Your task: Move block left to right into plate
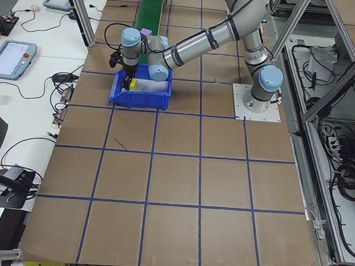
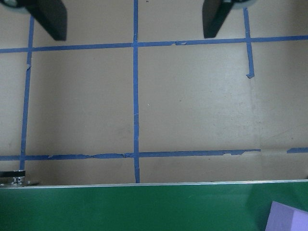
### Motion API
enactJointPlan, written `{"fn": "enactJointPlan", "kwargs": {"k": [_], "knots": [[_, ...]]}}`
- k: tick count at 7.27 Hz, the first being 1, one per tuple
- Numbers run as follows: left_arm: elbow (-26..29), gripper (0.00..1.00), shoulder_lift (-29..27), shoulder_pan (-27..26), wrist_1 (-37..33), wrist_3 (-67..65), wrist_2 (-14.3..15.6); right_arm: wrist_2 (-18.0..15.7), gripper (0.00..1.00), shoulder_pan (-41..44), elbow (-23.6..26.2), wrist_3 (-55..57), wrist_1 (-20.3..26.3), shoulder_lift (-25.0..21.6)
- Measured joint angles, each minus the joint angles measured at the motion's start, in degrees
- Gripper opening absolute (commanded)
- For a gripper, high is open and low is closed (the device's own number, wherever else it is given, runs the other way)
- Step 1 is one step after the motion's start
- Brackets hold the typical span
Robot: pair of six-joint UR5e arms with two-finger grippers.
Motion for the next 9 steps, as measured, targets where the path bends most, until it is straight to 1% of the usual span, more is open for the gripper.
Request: {"fn": "enactJointPlan", "kwargs": {"k": [4,5,7,8,9], "knots": [[0.4,1.0,-0.3,0.0,-0.1,0.7,-0.3,0.1,1.0,0.0,0.0,0.1,-0.1,0.0],[0.3,0.93,-0.5,0.0,-0.1,0.8,-0.4,0.2,1.0,0.1,0.0,0.1,-0.1,0.0],[0.1,0.4,-1.6,0.0,0.9,0.9,-0.5,0.1,1.0,0.1,0.0,0.0,-0.1,0.0],[0.1,0.36,-1.9,0.0,1.3,0.9,-0.6,0.1,1.0,0.1,0.0,0.0,-0.1,0.0],[0.2,0.36,-1.7,0.0,1.4,0.7,-0.5,0.2,1.0,0.1,0.0,0.1,-0.1,0.0]]}}
